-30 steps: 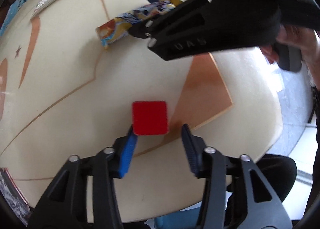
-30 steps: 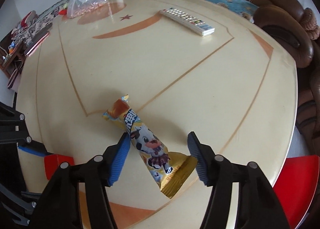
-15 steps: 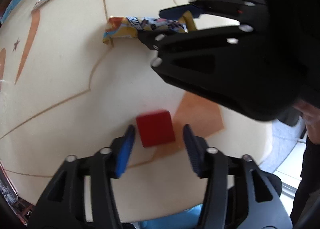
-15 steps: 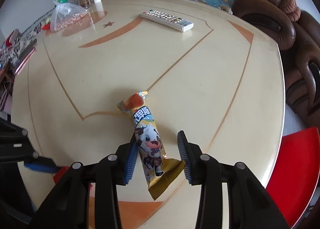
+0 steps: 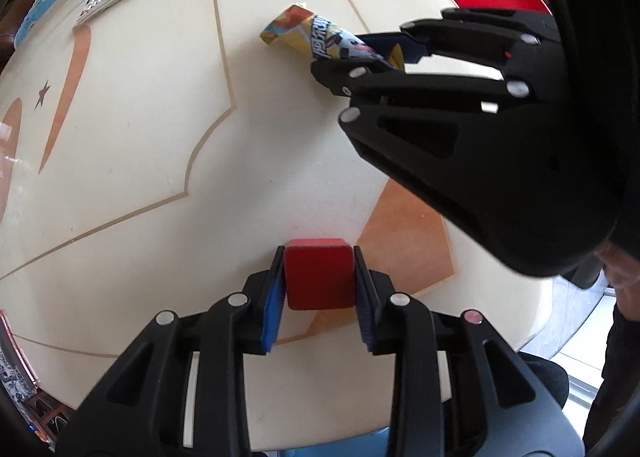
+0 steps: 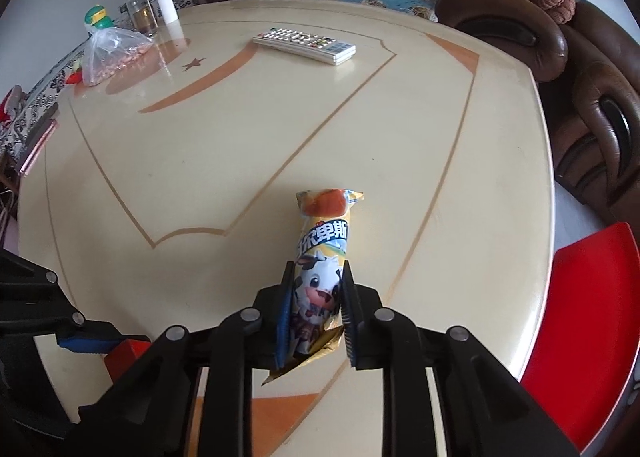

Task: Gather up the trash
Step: 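Grasp the red cube with the left gripper while the right gripper grasps the snack bar, then carry the red cube with the left gripper while the right gripper carries the snack bar to the bin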

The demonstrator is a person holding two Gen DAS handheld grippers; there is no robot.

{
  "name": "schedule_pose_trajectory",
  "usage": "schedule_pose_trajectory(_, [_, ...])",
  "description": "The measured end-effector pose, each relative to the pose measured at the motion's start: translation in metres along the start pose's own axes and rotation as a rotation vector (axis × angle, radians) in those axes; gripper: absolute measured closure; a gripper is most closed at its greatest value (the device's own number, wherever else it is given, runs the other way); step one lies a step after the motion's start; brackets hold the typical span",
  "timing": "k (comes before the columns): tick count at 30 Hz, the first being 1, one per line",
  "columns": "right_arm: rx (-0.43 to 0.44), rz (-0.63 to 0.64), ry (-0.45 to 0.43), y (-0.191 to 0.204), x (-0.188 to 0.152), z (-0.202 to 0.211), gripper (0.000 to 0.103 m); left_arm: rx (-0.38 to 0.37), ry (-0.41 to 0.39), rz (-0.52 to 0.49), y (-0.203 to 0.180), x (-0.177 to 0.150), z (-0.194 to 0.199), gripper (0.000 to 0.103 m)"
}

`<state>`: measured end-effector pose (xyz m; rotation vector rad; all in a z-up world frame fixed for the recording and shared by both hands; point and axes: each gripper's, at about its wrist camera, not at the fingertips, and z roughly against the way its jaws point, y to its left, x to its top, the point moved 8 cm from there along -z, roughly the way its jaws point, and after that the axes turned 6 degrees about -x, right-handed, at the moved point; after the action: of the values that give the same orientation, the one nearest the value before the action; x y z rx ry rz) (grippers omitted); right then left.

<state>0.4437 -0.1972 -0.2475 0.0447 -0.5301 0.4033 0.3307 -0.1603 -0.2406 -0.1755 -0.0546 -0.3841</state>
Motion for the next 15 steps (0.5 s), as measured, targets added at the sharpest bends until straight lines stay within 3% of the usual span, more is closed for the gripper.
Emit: schedule_pose_trajectory(15, [-0.091,-0.082,0.005,0.014,-0.021,0.042,0.082,0.029,-0.131,0.017,0.024,-0.045,0.046,0.073])
